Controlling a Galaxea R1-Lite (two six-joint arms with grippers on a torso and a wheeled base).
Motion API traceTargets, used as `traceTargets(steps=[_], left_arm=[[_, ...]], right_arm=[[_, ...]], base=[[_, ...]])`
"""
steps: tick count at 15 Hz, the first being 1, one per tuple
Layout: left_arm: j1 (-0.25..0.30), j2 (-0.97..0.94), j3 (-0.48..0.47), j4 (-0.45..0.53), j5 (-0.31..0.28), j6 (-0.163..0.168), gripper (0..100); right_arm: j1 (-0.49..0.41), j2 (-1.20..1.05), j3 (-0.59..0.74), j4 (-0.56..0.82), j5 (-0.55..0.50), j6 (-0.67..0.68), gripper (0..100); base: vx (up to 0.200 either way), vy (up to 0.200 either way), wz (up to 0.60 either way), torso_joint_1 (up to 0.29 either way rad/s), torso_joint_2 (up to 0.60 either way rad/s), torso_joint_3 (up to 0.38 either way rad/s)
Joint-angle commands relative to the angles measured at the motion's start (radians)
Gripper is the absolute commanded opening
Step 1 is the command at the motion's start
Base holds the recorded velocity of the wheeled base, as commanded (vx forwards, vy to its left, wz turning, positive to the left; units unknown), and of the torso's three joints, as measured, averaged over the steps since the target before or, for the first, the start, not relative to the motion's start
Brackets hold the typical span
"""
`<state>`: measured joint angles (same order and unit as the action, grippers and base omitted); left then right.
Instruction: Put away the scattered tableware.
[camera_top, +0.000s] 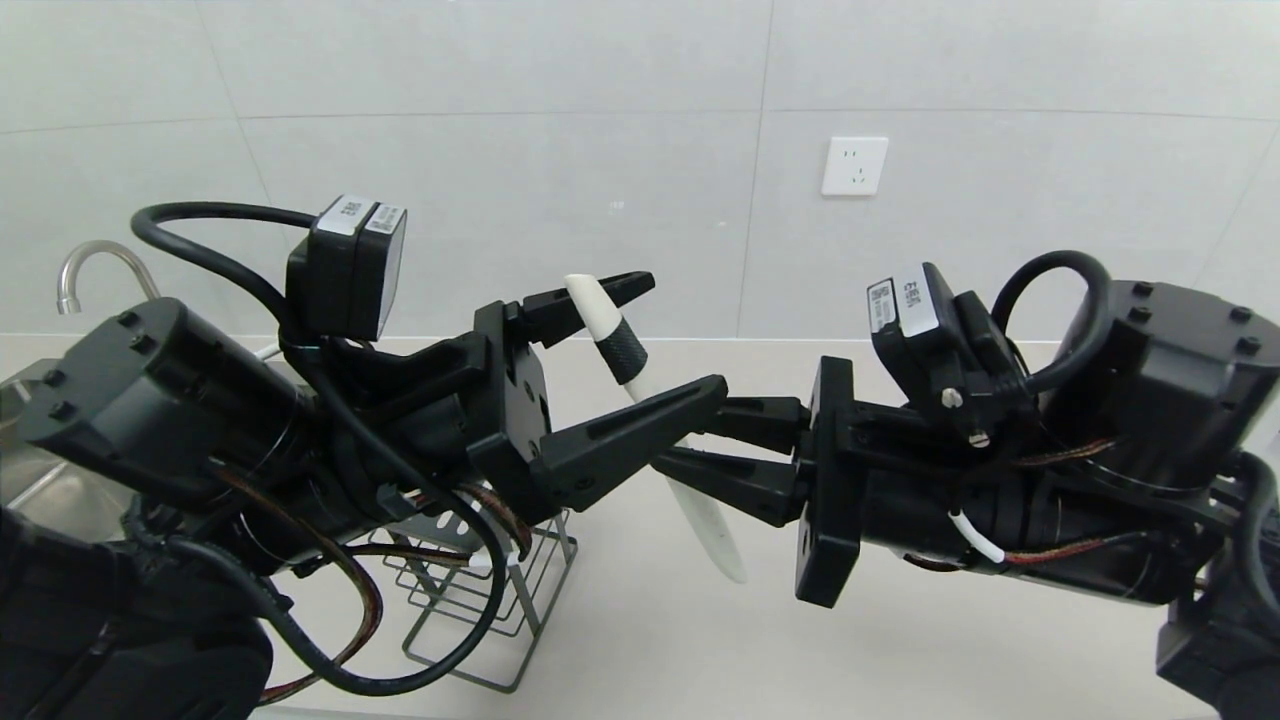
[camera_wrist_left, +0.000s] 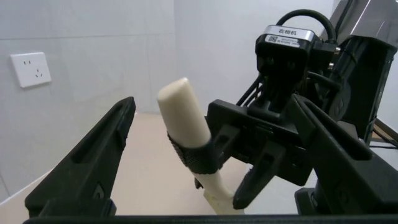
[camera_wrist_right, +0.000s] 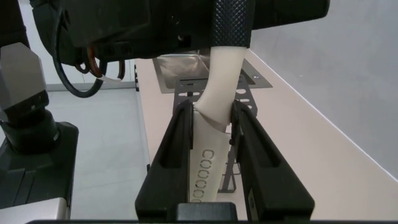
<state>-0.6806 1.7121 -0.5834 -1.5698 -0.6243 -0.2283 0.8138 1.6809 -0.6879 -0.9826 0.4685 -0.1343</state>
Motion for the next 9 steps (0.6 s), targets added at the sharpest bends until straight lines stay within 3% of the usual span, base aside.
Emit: traceTargets(steps=[1, 2, 3, 9], left_arm=[[0.001, -0.003, -0.003, -0.001, 0.000, 0.000, 100], [0.000, -0.003, -0.001, -0.001, 0.001, 0.000, 100], [-0.007, -0.003, 0.002, -0.001, 0.009, -0.002, 0], [-0.007, -0.003, -0.001, -0.001, 0.015, -0.019, 0]], right_arm=[[-0.001, -0.001, 0.001, -0.001, -0.001, 0.001, 0], [-0.001, -0.001, 0.001, -0.001, -0.001, 0.001, 0], [-0.001, 0.000, -0.002, -0.001, -0.001, 0.001, 0], [0.005, 0.053, -0.070, 0.002, -0.004, -0.001, 0]], base=[[0.000, 0.000, 0.00, 0.000, 0.00, 0.000], [0.000, 0.000, 0.00, 0.000, 0.00, 0.000], [0.000, 0.000, 0.00, 0.000, 0.00, 0.000], [0.000, 0.000, 0.00, 0.000, 0.00, 0.000]])
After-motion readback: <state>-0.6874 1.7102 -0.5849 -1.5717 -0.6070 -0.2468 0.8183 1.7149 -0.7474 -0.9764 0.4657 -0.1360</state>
